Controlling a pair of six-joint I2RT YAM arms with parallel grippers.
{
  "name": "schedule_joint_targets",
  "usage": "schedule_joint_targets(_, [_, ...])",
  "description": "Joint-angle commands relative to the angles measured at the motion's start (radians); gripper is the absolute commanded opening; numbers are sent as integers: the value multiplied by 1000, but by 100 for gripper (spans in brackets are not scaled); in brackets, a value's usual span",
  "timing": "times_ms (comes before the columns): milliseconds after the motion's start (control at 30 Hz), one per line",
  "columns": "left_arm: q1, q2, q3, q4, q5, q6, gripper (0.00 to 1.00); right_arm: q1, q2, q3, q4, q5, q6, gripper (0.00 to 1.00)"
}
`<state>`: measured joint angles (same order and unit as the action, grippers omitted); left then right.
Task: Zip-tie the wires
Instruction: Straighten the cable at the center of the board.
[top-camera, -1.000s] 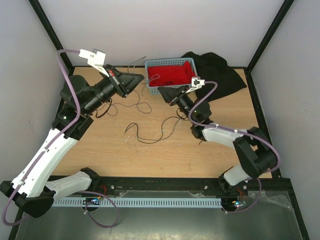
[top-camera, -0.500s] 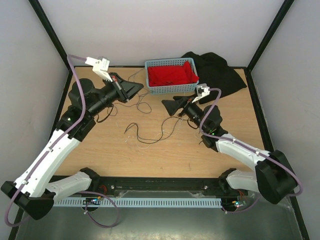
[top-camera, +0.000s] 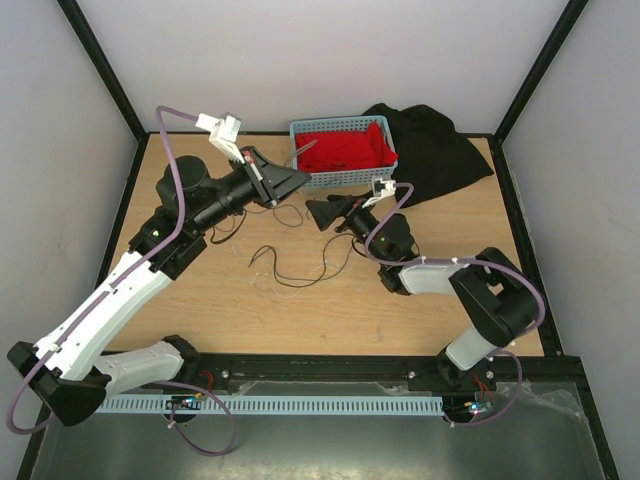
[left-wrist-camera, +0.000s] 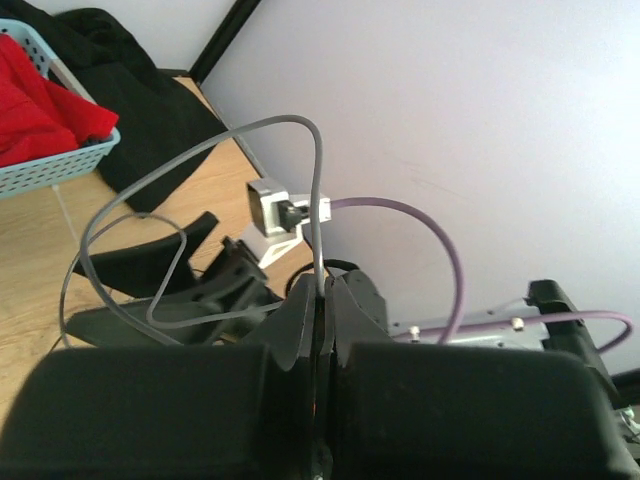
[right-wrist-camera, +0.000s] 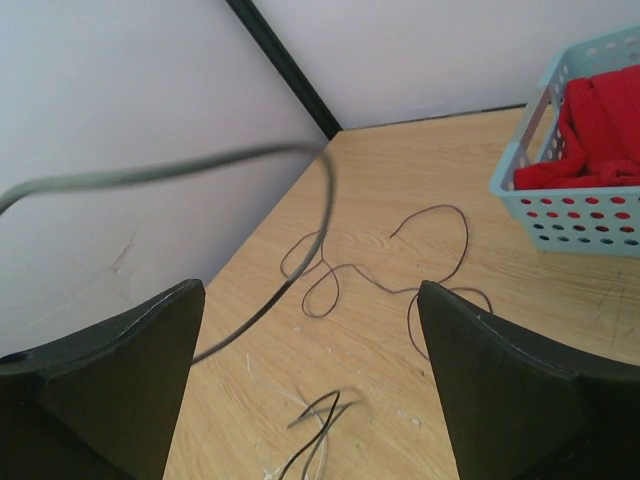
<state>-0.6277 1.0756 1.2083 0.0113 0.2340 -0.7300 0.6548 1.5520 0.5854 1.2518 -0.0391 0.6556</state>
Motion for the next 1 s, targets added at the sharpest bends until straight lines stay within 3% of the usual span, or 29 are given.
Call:
schedule_joint_targets(0, [-26, -2, 48, 55, 1, -26, 0, 5, 69, 54, 213, 57, 40, 98])
schedule_joint_targets(167, [-37, -3, 47, 55, 1, -38, 0, 4, 134, 104, 252, 58, 48, 91])
schedule_joint_targets(267, [-41, -4, 48, 56, 1, -38, 0, 4, 179, 130, 282, 46, 62, 79])
schedule_joint_targets(333, [-44, -7, 50, 55, -4, -23, 0, 5, 199, 138, 310, 35, 74, 64])
schedule_joint_targets(433, [-44, -15, 41, 54, -35, 4, 0, 5, 178, 123, 312, 24, 68, 32])
schedule_joint_targets(533, [-32, -27, 34, 27, -86, 60, 0, 2, 91, 75, 227, 38, 20, 8])
schedule_joint_targets(600, [-7, -29, 26, 1, -108, 76, 0, -2, 3, 60, 94, 25, -11, 0])
schedule_joint_targets(767, [74, -25, -31, -28, -109, 76, 0, -6, -189, 164, -535, -50, -164, 0])
schedule_joint_targets(967, [94, -89, -201, -72, -304, 139, 0, 3, -251, 354, -1206, -27, -421, 0])
